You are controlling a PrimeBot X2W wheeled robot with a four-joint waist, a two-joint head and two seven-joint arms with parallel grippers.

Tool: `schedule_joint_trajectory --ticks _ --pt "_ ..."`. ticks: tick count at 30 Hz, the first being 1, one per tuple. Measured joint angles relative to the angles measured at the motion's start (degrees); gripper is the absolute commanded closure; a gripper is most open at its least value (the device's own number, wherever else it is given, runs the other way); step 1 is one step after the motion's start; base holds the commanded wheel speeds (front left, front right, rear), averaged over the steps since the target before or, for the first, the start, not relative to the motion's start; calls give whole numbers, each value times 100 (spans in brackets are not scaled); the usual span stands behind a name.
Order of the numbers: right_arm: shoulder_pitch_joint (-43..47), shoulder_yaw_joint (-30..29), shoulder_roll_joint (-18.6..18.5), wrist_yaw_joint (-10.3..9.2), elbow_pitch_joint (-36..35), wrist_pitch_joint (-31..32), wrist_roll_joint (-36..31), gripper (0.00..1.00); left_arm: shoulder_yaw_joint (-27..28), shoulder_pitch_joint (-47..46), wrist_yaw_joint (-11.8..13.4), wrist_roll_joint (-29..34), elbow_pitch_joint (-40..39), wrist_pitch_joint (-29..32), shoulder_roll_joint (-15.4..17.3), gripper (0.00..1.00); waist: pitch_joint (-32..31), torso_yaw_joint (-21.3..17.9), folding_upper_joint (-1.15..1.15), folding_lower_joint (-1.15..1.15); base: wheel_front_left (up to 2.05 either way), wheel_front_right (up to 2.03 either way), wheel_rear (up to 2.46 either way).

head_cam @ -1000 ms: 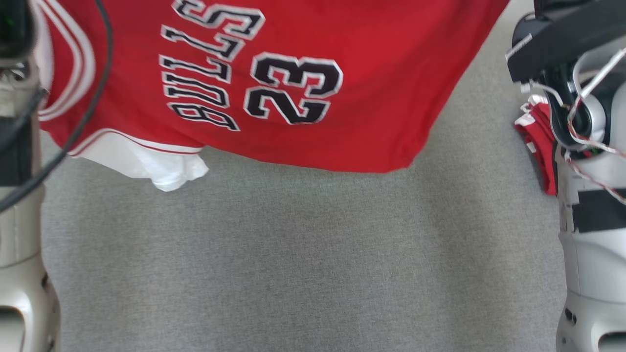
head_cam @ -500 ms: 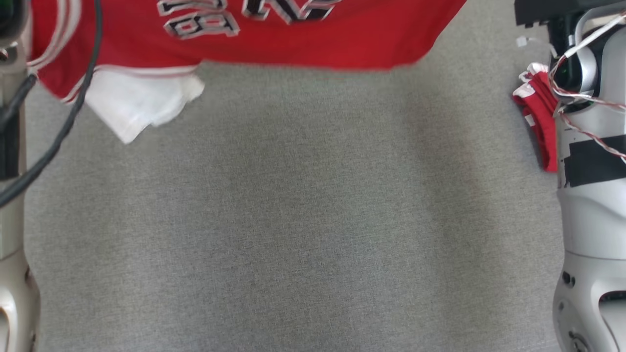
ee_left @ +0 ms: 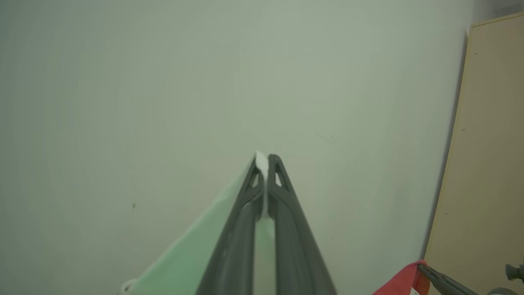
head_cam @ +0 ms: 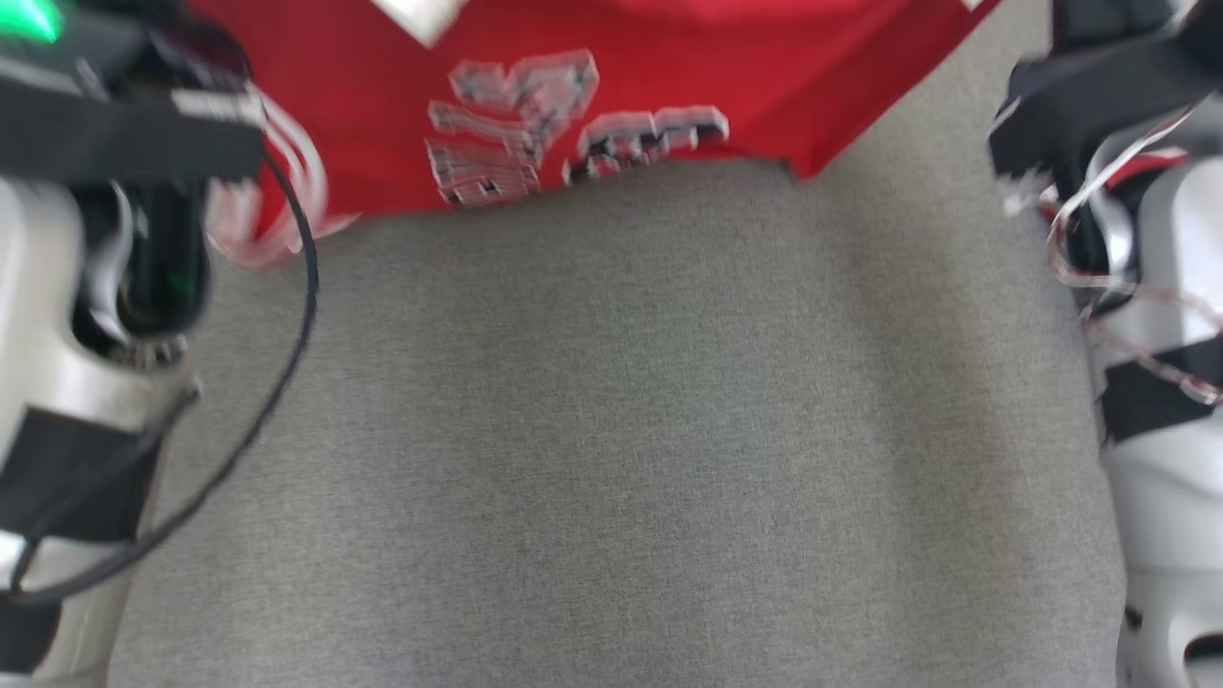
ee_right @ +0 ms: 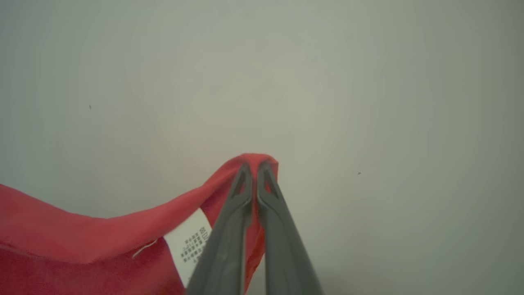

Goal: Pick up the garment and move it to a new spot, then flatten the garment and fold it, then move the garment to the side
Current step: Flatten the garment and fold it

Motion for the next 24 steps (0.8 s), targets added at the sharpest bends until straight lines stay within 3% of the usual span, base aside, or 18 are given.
schedule_joint_trajectory --ticks 7,11,24 --pt "885 -44 -47 0 -342 999 308 100 -241 797 0 -615 201 412 214 100 -309 78 0 0 0 0 0" --pt "1443 -174 -52 0 -704 1611 493 100 -247 1334 36 -1198 -10 945 261 100 -470 117 0 0 0 0 0" --pt "3589 -1096 124 0 -2230 3405 804 100 -437 3868 197 -2891 -1914 2145 651 100 -852 304 0 -1 0 0 0"
